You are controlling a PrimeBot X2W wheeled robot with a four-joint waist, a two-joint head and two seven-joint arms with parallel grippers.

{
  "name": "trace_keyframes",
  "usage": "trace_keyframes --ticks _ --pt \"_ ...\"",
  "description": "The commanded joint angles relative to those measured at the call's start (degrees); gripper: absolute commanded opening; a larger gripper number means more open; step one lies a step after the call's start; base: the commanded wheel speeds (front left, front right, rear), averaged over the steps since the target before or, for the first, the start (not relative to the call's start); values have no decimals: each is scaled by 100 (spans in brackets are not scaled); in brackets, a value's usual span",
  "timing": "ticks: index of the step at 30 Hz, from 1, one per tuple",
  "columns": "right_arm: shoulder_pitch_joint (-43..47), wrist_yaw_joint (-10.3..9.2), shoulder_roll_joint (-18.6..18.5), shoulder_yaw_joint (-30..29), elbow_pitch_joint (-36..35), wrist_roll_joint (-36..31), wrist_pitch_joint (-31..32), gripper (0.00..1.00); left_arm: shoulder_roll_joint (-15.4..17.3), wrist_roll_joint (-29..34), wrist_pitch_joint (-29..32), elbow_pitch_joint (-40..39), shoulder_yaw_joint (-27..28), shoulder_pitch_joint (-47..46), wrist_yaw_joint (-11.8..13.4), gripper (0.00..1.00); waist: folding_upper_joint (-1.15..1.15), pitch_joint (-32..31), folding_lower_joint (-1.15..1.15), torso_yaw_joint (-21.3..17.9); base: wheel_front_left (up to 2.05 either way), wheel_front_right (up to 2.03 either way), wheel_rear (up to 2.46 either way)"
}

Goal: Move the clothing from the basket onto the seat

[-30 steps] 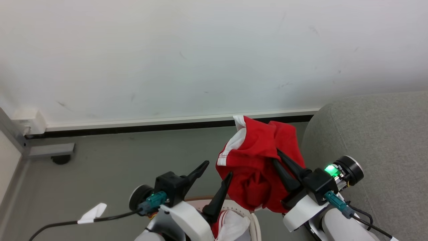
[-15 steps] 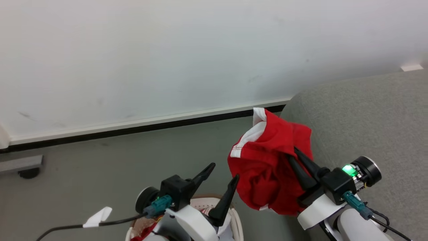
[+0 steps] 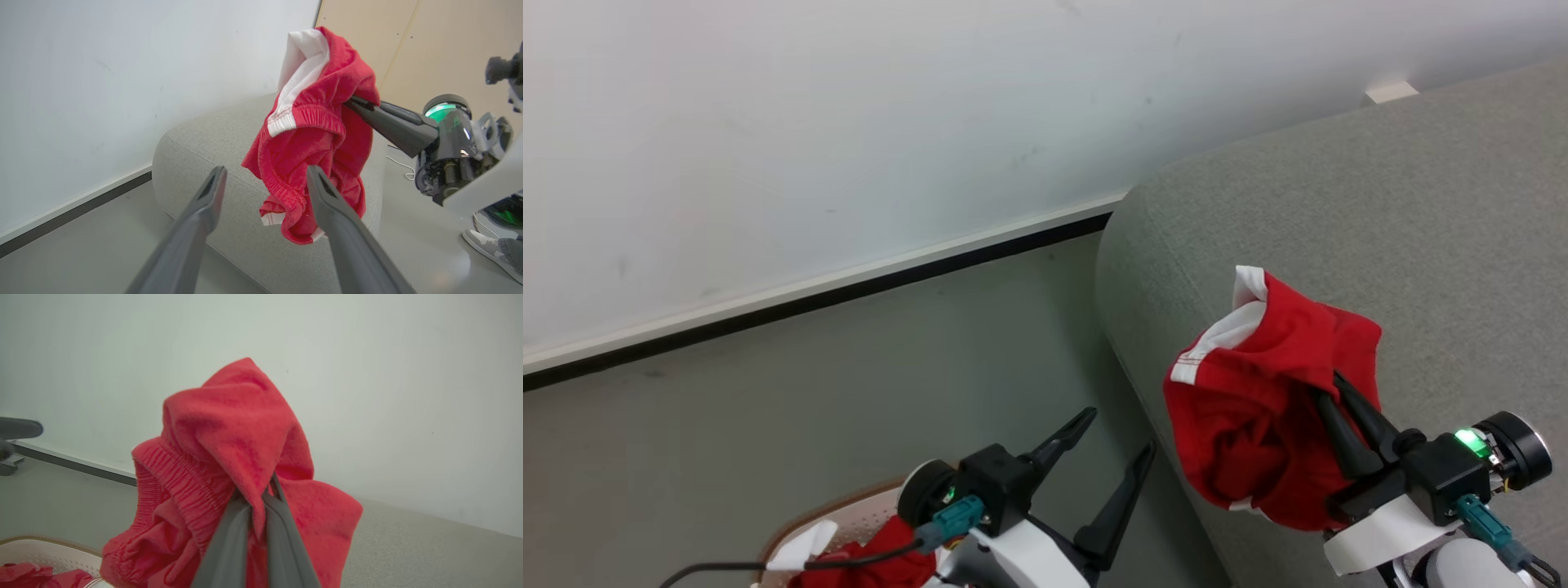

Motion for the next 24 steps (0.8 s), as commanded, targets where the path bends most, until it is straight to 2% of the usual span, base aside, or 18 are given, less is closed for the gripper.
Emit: trace_keyframes --ticks 1,7,13,18,24 --pt "146 -13 -36 -117 -134 57 1 0 -12 63 -68 33 -46 -64 -31 100 0 178 0 -227 0 0 0" --pt "331 -14 10 -365 -402 108 1 0 -10 125 -121 90 -163 -208 -55 100 0 481 0 -392 0 0 0" --pt "106 -13 131 -636 -529 239 1 0 76 263 -89 35 -237 -461 -107 100 0 956 0 -333 0 0 0" --pt "-531 -13 143 -989 -513 434 1 0 212 396 12 -88 -282 -888 -166 100 0 1750 0 -143 0 0 0" --pt "-1855 -13 -231 -1592 -179 688 2 0 360 644 132 -326 -299 -1645 -241 100 0 3059 0 198 0 0 0"
